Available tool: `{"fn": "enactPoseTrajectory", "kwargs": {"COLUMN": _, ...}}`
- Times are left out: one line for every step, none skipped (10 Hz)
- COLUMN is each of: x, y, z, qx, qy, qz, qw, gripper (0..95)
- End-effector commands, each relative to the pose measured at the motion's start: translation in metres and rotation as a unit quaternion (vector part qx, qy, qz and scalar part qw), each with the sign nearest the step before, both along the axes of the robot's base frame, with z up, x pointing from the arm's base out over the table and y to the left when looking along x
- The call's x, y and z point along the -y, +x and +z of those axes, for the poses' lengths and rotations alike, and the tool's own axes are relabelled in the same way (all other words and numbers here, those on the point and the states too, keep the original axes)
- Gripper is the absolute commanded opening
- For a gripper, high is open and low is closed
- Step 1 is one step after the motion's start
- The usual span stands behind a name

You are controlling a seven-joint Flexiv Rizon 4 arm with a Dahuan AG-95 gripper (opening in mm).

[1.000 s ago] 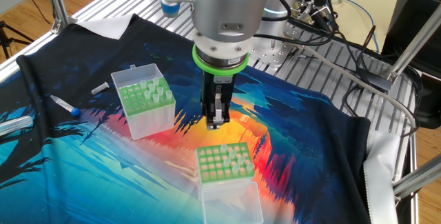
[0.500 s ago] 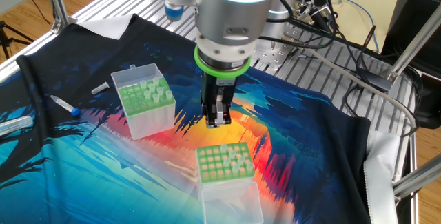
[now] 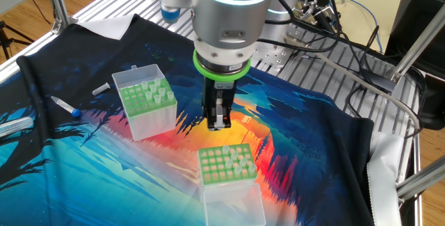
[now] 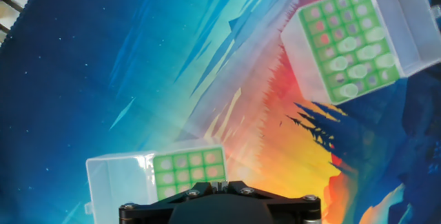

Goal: Transfer all large pipette tips from one holder to another

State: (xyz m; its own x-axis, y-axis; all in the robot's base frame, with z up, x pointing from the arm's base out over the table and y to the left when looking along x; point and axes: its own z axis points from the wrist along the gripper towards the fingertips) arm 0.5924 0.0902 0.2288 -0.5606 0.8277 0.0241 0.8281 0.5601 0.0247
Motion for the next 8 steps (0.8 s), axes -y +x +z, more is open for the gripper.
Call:
{"fn": "enactPoseTrajectory", "kwargs": {"x": -0.001, "y": -0.002, "z": -0.003, "qx": 0.003, "qy": 0.014, "qz": -0.008, "qw": 0.9999, "gripper": 19.0}}
{"fn": "enactPoseTrajectory", "kwargs": {"x": -0.004, "y": 0.0, "z": -0.007, "qx": 0.003, "qy": 0.015, "qz": -0.016, "qw": 0.9998, "gripper": 19.0}}
{"fn": "enactPoseTrajectory", "kwargs": {"x": -0.006, "y": 0.001, "z": -0.008, "qx": 0.002, "qy": 0.016, "qz": -0.023, "qw": 0.9996, "gripper": 19.0}}
{"fn": "enactPoseTrajectory", "kwargs": {"x": -0.012, "y": 0.001, "z": -0.011, "qx": 0.002, "qy": 0.016, "qz": -0.037, "qw": 0.9992, "gripper": 38.0}}
{"fn": "enactPoseTrajectory", "kwargs": {"x": -0.015, "y": 0.0, "z": -0.014, "qx": 0.001, "qy": 0.018, "qz": -0.049, "qw": 0.9986, "gripper": 38.0}}
{"fn": "enactPoseTrajectory", "kwargs": {"x": -0.02, "y": -0.001, "z": -0.019, "qx": 0.002, "qy": 0.022, "qz": -0.061, "qw": 0.9979, "gripper": 38.0}}
{"fn": "enactPoseTrajectory", "kwargs": {"x": -0.025, "y": -0.001, "z": -0.027, "qx": 0.003, "qy": 0.022, "qz": -0.077, "qw": 0.9967, "gripper": 38.0}}
{"fn": "enactPoseTrajectory", "kwargs": {"x": -0.029, "y": -0.002, "z": -0.032, "qx": 0.004, "qy": 0.022, "qz": -0.089, "qw": 0.9958, "gripper": 38.0}}
